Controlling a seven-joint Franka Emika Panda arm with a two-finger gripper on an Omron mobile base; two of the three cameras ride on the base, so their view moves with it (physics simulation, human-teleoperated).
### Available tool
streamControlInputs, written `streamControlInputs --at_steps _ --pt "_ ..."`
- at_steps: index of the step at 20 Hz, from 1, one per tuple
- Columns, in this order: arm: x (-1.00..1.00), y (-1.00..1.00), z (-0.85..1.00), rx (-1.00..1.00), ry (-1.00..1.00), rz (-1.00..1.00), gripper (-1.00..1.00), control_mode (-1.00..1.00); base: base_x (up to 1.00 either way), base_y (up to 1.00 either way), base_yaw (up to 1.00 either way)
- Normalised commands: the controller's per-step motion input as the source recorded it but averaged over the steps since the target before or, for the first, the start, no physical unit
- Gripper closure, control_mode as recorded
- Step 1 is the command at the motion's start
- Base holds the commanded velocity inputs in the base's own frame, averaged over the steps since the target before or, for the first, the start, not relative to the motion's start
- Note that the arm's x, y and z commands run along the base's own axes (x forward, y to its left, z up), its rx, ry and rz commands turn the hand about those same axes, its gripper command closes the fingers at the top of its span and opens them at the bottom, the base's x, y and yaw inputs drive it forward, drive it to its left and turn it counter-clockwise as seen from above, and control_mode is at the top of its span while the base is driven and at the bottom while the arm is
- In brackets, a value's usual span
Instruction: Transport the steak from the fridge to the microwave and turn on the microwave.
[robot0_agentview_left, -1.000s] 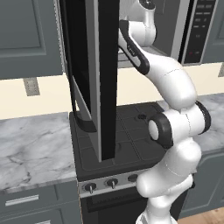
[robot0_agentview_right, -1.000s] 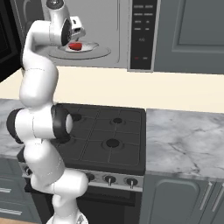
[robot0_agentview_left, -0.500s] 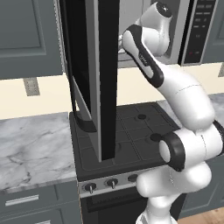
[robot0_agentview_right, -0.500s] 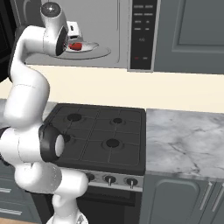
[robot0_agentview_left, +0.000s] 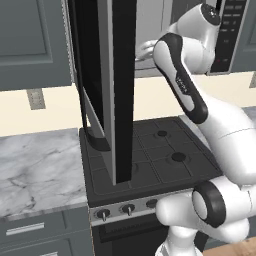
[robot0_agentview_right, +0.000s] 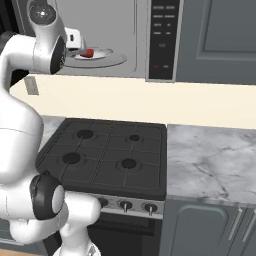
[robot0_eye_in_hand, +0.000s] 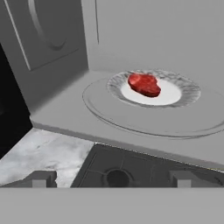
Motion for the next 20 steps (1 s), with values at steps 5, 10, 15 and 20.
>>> streamControlInputs --at_steps 5,10,15,20 --pt "-0.82 -0.06 -0.04 0.08 0.0 -0.02 -1.0 -1.0 0.0 0.0 0.0" --pt "-0.77 -0.06 -0.08 0.1 0.0 -0.02 -1.0 -1.0 0.0 0.0 0.0" --pt "-0.6 -0.05 0.0 0.24 0.05 -0.07 -1.0 -1.0 0.0 0.0 0.0" --pt "-0.62 0.0 0.0 0.26 0.07 -0.09 -1.0 -1.0 0.0 0.0 0.0"
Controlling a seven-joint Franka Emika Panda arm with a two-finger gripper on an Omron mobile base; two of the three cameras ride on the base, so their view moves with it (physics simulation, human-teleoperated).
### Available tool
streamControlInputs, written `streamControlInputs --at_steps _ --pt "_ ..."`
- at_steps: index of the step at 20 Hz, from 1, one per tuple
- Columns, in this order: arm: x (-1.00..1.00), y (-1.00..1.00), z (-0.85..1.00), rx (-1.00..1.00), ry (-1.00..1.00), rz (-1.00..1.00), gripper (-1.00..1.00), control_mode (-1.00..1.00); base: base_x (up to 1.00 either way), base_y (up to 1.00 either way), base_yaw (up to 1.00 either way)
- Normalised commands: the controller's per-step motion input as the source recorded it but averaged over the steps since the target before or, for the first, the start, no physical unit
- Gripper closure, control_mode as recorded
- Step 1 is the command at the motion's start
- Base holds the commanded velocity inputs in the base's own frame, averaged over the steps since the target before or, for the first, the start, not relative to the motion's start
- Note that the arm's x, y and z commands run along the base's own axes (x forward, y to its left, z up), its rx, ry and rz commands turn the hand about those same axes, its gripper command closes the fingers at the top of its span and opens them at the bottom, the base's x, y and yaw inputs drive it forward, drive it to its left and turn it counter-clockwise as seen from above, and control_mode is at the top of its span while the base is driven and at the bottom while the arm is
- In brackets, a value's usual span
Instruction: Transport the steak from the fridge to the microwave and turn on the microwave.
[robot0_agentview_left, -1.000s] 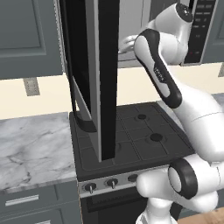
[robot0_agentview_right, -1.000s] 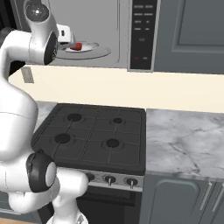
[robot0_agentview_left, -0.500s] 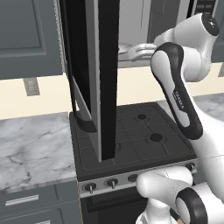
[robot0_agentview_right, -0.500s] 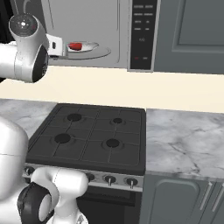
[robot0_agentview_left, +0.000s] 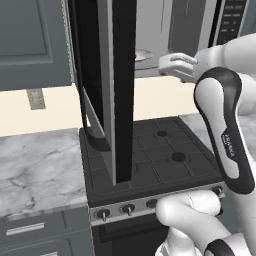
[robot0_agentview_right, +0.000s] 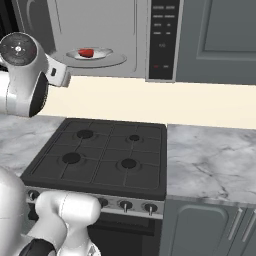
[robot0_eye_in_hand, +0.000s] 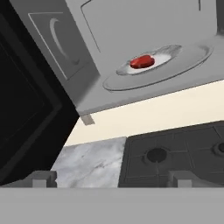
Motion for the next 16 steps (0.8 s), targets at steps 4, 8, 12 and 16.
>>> streamControlInputs --at_steps 4,8,12,16 --pt "-0.56 0.0 0.0 0.23 0.1 -0.09 -1.0 -1.0 0.0 0.0 0.0" --pt "-0.58 0.0 0.0 0.13 0.06 -0.07 -1.0 -1.0 0.0 0.0 0.0" --pt "-0.59 -0.03 0.0 0.1 0.0 -0.06 -1.0 -1.0 0.0 0.0 0.0" --pt "-0.52 0.0 0.0 0.05 0.0 -0.04 -1.0 -1.0 0.0 0.0 0.0"
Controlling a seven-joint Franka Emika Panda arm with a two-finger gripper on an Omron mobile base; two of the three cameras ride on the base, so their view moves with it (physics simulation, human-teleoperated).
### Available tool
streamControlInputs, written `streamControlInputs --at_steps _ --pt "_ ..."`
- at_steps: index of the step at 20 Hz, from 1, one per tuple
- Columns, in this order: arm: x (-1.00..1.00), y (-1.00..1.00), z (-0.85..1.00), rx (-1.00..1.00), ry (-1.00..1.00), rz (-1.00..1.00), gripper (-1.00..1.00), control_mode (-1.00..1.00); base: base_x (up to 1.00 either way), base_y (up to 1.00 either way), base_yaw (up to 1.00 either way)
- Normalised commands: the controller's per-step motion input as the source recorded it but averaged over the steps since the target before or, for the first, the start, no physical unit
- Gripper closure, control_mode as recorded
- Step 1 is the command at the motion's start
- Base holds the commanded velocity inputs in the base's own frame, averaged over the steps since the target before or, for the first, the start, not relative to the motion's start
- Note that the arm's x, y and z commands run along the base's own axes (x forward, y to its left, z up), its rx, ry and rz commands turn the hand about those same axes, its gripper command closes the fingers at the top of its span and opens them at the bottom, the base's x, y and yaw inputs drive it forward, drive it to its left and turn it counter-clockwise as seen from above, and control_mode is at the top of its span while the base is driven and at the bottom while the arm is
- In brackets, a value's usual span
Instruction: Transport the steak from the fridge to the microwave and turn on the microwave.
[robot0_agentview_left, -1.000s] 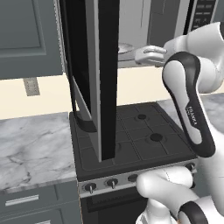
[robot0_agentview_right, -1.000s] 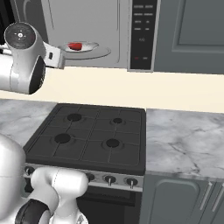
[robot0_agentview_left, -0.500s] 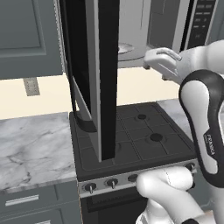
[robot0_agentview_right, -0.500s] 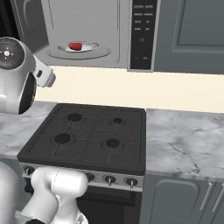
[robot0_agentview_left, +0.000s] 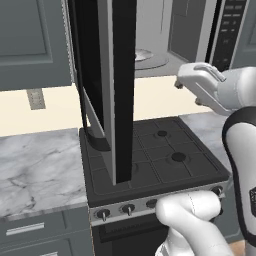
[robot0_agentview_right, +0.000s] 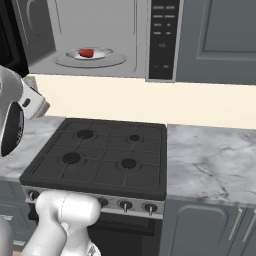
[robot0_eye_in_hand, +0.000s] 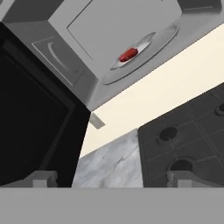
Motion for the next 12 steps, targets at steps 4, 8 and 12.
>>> streamControlInputs --at_steps 4,8,12 --pt "-0.42 0.0 0.0 0.03 0.01 0.0 -1.0 -1.0 0.0 0.0 0.0" --pt "-0.44 0.0 0.0 0.05 0.0 0.0 -1.0 -1.0 0.0 0.0 0.0" --pt "-0.4 0.0 0.02 0.07 0.03 -0.02 -1.0 -1.0 0.0 0.0 0.0"
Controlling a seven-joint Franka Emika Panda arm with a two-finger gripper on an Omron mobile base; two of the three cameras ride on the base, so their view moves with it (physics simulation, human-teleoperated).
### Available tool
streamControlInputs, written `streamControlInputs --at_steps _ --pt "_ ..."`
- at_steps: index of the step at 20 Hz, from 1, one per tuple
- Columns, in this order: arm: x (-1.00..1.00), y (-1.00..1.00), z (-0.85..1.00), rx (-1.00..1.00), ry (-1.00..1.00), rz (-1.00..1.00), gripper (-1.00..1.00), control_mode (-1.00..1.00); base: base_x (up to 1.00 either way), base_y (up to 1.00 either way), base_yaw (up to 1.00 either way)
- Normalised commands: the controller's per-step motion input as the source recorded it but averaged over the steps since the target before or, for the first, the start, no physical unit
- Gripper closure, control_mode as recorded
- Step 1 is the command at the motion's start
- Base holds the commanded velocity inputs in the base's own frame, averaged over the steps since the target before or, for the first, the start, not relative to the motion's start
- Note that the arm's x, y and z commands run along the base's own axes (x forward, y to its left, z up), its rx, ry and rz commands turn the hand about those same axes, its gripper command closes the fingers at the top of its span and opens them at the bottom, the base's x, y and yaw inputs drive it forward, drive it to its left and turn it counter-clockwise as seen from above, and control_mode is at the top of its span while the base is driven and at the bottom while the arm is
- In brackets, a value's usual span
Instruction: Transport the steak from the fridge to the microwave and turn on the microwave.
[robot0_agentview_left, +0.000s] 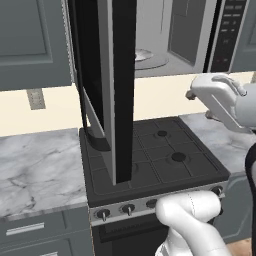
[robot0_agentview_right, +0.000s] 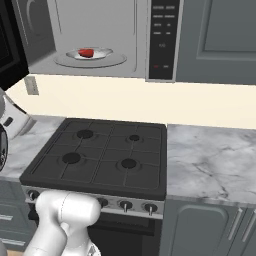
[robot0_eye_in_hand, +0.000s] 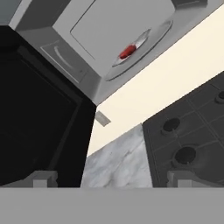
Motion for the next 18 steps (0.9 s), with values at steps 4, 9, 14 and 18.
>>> streamControlInputs --at_steps 4,9,14,18 --pt "-0.39 0.0 0.02 0.03 0.06 -0.06 -1.0 -1.0 0.0 0.0 0.0" --pt "-0.35 0.0 0.01 0.03 0.09 -0.04 -1.0 -1.0 0.0 0.0 0.0" --pt "-0.38 0.0 0.02 0.06 0.12 0.0 -1.0 -1.0 0.0 0.0 0.0" --pt "-0.37 0.12 0.04 0.1 0.07 0.0 -1.0 -1.0 0.0 0.0 0.0"
